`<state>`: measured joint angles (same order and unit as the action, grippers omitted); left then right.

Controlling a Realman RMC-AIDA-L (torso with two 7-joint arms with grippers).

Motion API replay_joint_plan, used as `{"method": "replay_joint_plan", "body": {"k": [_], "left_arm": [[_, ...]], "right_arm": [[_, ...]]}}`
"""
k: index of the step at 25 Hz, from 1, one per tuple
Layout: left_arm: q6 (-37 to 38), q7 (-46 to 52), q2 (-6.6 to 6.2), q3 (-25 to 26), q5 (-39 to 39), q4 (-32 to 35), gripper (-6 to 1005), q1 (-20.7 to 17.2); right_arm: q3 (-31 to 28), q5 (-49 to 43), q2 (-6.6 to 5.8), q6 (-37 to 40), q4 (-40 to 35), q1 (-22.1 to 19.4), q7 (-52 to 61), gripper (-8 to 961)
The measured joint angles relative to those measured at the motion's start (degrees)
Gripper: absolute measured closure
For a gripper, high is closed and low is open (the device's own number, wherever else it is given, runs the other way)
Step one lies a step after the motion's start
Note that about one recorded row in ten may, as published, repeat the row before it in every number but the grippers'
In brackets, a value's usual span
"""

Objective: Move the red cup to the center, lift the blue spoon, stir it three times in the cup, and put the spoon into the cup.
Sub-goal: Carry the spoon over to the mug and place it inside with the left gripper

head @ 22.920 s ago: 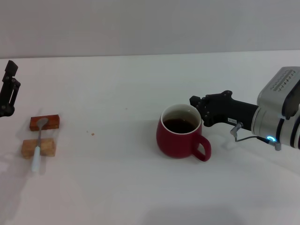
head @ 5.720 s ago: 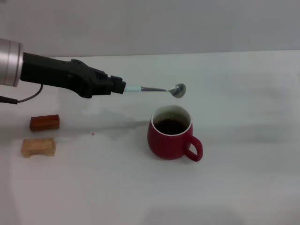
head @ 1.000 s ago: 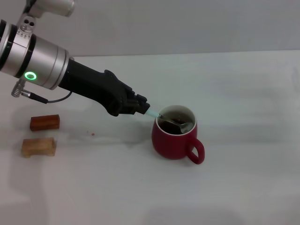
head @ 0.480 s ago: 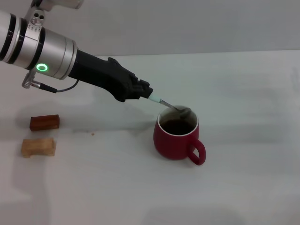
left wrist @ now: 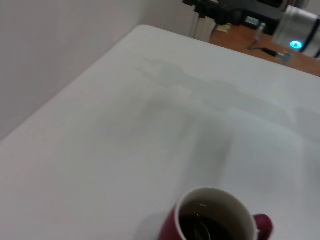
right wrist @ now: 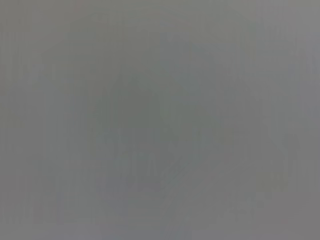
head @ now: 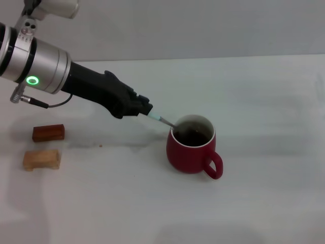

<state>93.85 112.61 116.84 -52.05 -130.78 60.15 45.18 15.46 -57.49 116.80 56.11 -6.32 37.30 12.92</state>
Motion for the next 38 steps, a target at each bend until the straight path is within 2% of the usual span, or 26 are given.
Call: {"method": "replay_joint_plan", "body": {"k": [8,18,26,38], "left_arm": [[1.97,-0.90,0.71,-0.16,0.22,0.35,868,0.69],[-2.62,-1.70,0.81,-0.15,0.00,-0.44,867,1.91],[-2.47,-1.42,0.28,0.57,0.62,-0.34,868,-0.78],[-1.39,-4.70,1.04,-2.50,7.67,-2.67,867,-1.03]], "right_arm": [[0.00,-0.18,0.00,-0.12,0.00,0.50,0.00,447],[0.00,-0.19,0.01,-0.23,0.23,0.56,0.00,447],[0.00,-0.16,0.01,-0.23,0.27,0.32,0.00,448],[0.01,-0.13,0.00,-0.57,0.53,1.47,-1.47,447]]}}
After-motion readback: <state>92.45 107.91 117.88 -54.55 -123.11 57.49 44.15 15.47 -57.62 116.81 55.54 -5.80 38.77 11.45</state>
